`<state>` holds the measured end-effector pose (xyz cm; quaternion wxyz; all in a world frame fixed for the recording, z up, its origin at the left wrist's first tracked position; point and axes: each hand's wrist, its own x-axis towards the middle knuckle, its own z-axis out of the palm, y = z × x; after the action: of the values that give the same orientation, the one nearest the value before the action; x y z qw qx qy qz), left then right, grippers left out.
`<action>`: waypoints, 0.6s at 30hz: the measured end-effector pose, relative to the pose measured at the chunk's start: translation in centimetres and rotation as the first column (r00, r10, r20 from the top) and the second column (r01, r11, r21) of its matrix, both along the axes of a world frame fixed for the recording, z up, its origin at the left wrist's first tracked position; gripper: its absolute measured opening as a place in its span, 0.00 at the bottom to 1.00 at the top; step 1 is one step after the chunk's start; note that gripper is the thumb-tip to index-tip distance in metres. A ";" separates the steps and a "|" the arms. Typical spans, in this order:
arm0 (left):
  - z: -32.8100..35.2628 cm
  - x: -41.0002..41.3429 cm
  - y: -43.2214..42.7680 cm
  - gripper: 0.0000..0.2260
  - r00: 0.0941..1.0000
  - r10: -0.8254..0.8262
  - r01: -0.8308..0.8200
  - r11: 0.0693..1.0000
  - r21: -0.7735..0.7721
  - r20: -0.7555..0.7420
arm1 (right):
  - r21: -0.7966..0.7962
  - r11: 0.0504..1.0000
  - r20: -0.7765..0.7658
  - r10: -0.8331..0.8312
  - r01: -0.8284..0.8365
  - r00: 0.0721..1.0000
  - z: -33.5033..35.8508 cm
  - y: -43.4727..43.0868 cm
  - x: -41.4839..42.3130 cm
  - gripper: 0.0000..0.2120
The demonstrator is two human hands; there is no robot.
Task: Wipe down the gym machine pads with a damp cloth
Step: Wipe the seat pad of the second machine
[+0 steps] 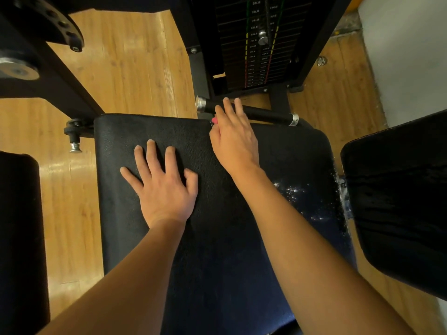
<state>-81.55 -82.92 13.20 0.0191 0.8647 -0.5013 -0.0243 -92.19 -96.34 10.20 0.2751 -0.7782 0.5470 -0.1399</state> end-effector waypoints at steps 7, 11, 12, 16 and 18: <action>-0.1 0.1 0.3 0.25 1.000 -0.008 0.008 1.000 0.000 0.013 | -0.005 1.000 -0.059 -0.011 0.010 0.998 0.3 3.1 -1.5 0.24; -0.2 0.3 0.2 0.25 1.000 -0.008 0.008 1.000 0.003 0.022 | -0.046 0.999 -0.132 0.000 -0.006 0.991 0.5 2.9 -0.9 0.26; -0.2 0.4 0.3 0.25 1.000 -0.010 0.010 1.000 0.004 0.023 | -0.052 0.999 -0.139 -0.001 -0.007 0.990 0.6 2.7 -0.6 0.26; -0.3 0.2 0.3 0.25 1.000 -0.002 0.002 1.000 -0.009 0.014 | -0.046 0.998 -0.150 0.026 -0.034 0.988 0.7 1.0 -0.5 0.25; -0.2 0.0 0.2 0.25 1.000 -0.009 0.009 1.000 -0.007 0.008 | -0.036 0.999 -0.154 0.025 -0.031 0.988 0.6 0.6 -0.7 0.25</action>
<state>-81.58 -82.71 12.95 0.0202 0.8626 -0.5051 -0.0191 -92.89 -95.76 10.81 0.2192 -0.7993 0.5528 -0.0858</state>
